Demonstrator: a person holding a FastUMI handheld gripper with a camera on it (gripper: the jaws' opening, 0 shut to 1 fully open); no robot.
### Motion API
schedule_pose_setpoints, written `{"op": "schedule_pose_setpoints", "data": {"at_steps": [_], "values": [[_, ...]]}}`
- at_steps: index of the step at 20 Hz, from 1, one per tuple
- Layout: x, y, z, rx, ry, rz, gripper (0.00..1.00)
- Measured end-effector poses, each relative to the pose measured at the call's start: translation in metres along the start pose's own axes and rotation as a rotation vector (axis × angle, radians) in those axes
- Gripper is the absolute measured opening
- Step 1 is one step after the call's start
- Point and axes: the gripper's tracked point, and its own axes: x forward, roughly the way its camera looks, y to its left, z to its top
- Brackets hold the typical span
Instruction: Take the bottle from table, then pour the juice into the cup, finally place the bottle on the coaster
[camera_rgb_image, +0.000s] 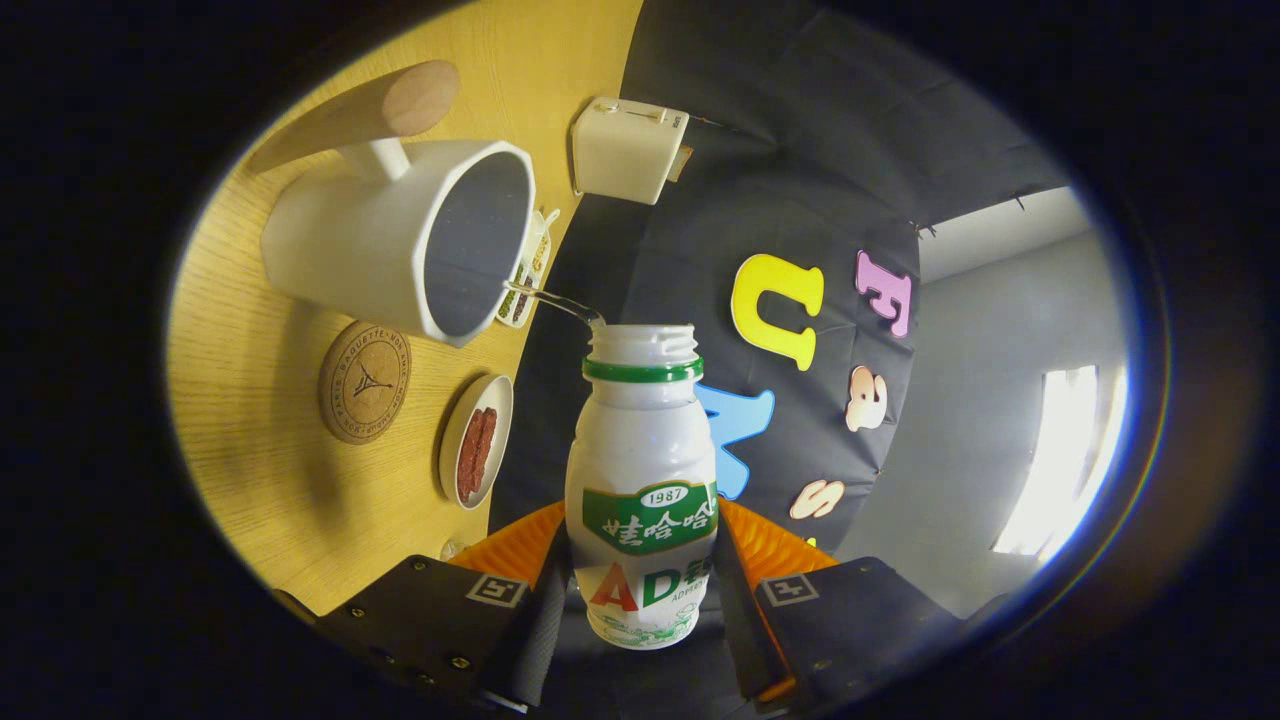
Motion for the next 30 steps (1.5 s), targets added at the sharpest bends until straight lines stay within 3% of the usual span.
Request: {"op": "schedule_pose_setpoints", "data": {"at_steps": [30], "values": [[0.003,-0.011,0.007,-0.097,-0.047,-0.058,0.7]]}}
